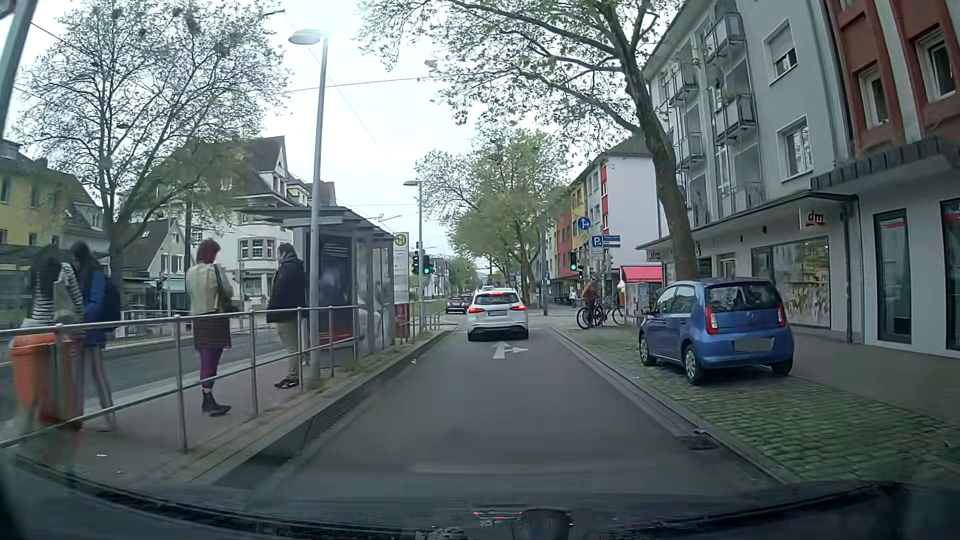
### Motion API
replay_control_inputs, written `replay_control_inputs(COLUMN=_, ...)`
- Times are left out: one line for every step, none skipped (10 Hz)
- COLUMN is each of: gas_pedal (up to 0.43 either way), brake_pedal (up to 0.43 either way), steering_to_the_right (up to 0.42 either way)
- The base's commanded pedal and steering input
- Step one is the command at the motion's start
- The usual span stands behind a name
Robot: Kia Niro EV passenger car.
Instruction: Follow the waypoints while adhering to traffic rules and regulations
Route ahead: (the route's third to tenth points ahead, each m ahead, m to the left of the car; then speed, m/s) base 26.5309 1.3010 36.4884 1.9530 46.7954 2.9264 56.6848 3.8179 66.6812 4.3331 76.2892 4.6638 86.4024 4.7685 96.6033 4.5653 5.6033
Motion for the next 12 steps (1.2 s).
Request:
replay_control_inputs(gas_pedal=0.000, brake_pedal=0.134, steering_to_the_right=0.000)
replay_control_inputs(gas_pedal=0.000, brake_pedal=0.134, steering_to_the_right=0.000)
replay_control_inputs(gas_pedal=0.000, brake_pedal=0.140, steering_to_the_right=0.000)
replay_control_inputs(gas_pedal=0.000, brake_pedal=0.146, steering_to_the_right=0.000)
replay_control_inputs(gas_pedal=0.000, brake_pedal=0.146, steering_to_the_right=0.001)
replay_control_inputs(gas_pedal=0.000, brake_pedal=0.146, steering_to_the_right=0.001)
replay_control_inputs(gas_pedal=0.000, brake_pedal=0.146, steering_to_the_right=0.001)
replay_control_inputs(gas_pedal=0.000, brake_pedal=0.140, steering_to_the_right=0.001)
replay_control_inputs(gas_pedal=0.000, brake_pedal=0.128, steering_to_the_right=0.000)
replay_control_inputs(gas_pedal=0.000, brake_pedal=0.085, steering_to_the_right=0.001)
replay_control_inputs(gas_pedal=0.000, brake_pedal=0.073, steering_to_the_right=0.001)
replay_control_inputs(gas_pedal=0.000, brake_pedal=0.055, steering_to_the_right=0.001)
